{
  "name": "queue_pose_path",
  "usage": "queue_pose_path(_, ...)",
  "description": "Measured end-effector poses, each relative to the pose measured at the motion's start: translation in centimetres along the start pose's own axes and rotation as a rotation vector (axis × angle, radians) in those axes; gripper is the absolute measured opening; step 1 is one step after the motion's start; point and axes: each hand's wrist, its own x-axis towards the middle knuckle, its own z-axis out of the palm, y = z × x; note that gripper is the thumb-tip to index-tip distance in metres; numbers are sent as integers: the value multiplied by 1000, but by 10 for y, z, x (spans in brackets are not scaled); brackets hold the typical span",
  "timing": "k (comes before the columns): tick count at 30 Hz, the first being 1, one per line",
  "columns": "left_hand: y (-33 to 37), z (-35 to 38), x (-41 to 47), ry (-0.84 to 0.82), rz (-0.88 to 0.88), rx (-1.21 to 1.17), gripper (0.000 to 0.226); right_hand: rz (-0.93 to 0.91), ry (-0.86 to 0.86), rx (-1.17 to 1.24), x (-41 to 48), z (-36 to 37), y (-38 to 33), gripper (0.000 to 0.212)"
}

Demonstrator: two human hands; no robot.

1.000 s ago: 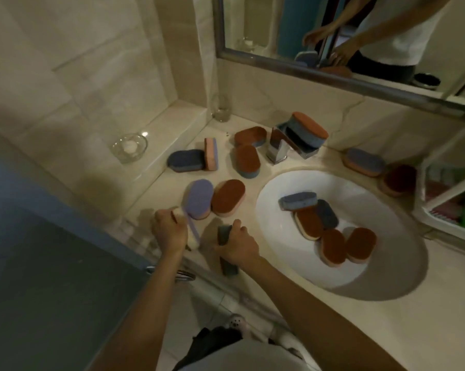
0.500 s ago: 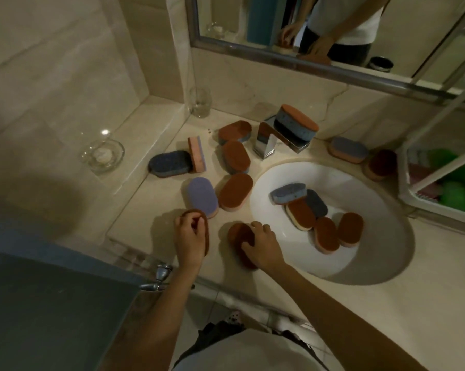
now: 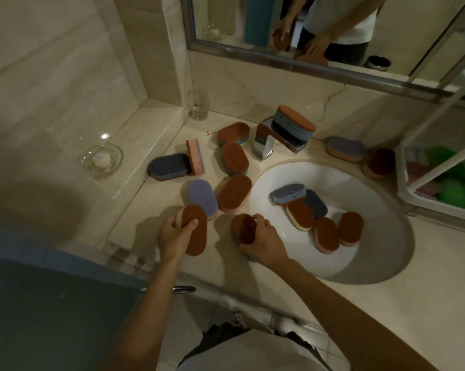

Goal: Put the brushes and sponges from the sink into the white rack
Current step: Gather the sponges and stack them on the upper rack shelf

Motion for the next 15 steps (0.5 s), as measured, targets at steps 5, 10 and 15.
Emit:
queue_pose_path(5, 72, 7, -14, 42, 260, 12, 29, -146, 258, 32, -4, -66, -10, 68)
queue_pose_path(10, 171, 48, -53, -125, 510, -38, 29, -143, 462, 106, -29, -155, -3, 73)
queue_pose_path(15, 252, 108, -103, -332, 733, -89, 30, -79, 681, 57, -66, -247, 33, 70)
